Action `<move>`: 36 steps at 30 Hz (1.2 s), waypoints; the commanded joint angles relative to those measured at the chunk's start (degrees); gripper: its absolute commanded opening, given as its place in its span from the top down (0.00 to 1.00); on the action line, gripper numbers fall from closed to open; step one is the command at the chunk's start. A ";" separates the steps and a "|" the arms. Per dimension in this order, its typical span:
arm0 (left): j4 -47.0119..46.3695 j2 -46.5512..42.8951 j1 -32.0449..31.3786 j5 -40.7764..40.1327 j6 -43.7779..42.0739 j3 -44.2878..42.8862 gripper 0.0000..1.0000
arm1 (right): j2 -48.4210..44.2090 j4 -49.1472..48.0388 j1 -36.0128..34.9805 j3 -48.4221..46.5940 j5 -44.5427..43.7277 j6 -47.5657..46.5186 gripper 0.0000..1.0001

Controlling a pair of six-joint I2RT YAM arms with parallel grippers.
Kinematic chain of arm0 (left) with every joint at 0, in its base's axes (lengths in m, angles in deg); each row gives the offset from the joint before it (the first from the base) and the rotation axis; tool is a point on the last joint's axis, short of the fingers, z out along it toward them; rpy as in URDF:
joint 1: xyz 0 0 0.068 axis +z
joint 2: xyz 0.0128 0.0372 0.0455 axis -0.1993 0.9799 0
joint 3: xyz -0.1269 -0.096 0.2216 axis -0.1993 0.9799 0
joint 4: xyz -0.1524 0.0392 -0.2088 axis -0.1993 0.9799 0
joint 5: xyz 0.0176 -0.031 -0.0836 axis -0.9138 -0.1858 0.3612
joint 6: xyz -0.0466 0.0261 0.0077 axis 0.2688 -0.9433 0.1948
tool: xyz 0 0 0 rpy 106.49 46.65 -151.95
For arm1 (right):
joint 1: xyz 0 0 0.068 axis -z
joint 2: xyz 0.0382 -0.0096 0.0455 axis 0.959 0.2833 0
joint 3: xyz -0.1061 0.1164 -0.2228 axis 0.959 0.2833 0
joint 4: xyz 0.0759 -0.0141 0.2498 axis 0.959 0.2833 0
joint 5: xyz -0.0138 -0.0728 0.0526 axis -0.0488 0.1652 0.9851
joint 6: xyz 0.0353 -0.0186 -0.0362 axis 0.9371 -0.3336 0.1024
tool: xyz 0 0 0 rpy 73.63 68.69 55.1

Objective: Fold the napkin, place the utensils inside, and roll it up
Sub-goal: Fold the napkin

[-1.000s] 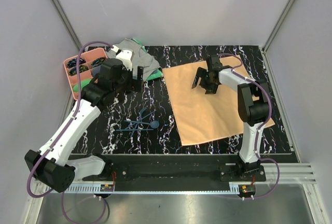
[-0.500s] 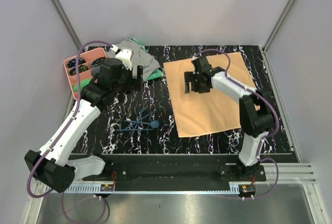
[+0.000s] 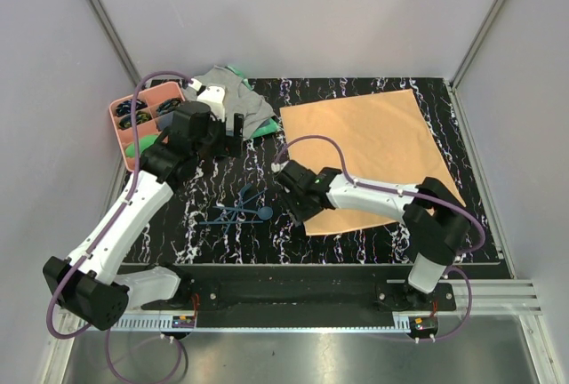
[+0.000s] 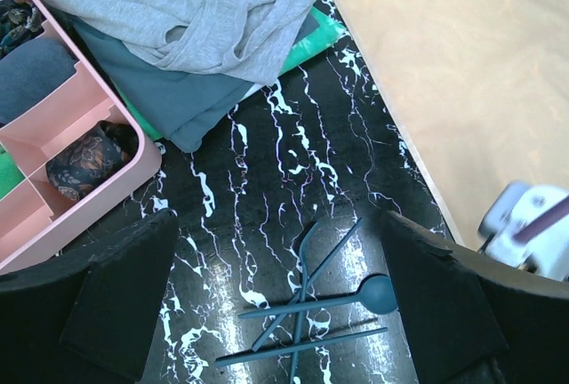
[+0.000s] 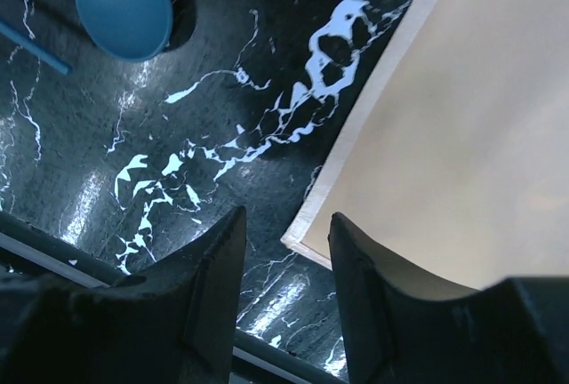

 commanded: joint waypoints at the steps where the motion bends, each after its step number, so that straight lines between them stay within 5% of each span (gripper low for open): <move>1: -3.04 -0.93 0.40 -2.06 0.75 0.28 0.01 | 1.19 0.87 -3.67 0.40 -4.40 3.25 0.50; 36: -3.04 -0.05 0.93 0.40 1.63 0.02 0.01 | 2.07 3.50 -8.33 0.49 -10.20 7.31 0.56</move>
